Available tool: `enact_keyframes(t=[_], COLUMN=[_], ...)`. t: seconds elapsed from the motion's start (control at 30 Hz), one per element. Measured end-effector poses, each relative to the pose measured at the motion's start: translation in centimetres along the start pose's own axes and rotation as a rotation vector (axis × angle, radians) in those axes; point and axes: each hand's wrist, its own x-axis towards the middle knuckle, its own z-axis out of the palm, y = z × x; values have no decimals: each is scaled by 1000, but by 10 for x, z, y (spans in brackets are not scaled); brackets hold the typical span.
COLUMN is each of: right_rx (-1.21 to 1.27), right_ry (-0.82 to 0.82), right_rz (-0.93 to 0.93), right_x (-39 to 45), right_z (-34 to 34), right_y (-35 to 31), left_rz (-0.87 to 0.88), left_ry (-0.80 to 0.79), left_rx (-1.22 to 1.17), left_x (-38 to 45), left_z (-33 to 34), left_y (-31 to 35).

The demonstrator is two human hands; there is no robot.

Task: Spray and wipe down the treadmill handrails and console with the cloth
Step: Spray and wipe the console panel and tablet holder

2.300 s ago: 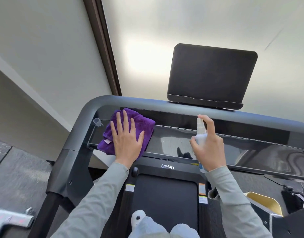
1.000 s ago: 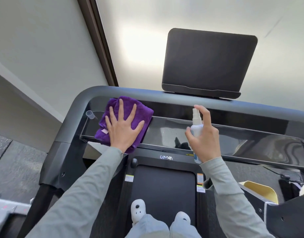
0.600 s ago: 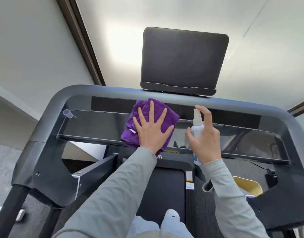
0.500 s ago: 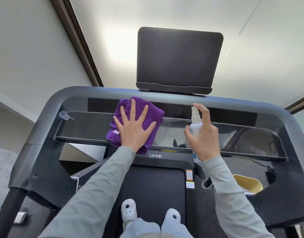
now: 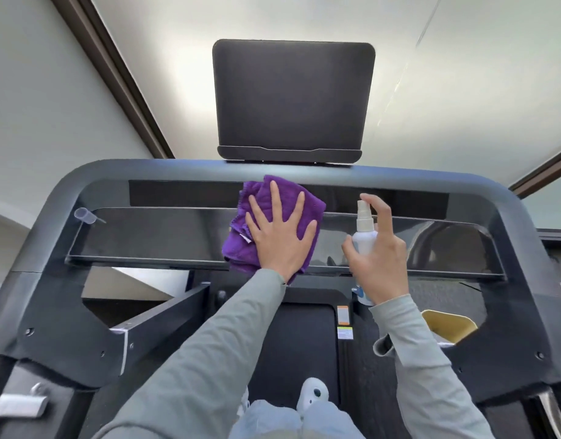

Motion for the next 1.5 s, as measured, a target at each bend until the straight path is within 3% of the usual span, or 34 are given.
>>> enact_keyframes(t=[0.17, 0.4, 0.6, 0.83, 0.97, 1.13, 1.2, 1.3, 1.5], right_rx=[-12, 23, 25, -43, -78, -54, -23, 3, -39], right_ry=[7, -8, 45, 62, 94, 90, 73, 87, 136], right_rz=[-18, -34, -1, 29, 46, 52, 31, 32, 75], right_x=[10, 18, 12, 13, 19, 21, 20, 20, 16], right_z=[-7, -13, -35, -55, -65, -67, -67, -70, -95], right_y=[11, 18, 37, 61, 71, 74, 73, 79, 98], left_rz=[4, -221, -158, 77, 55, -150, -229, -248, -26], left_ry=[-2, 18, 38, -1, -5, -13, -9, 40, 60], left_rx=[-10, -62, 39, 11, 26, 23, 5, 59, -2], left_x=[1, -1, 0, -6, -5, -11, -10, -10, -1], left_z=[-6, -28, 0, 29, 18, -5, -7, 5, 42], left_y=[-28, -97, -14, 98, 58, -23, -28, 15, 135])
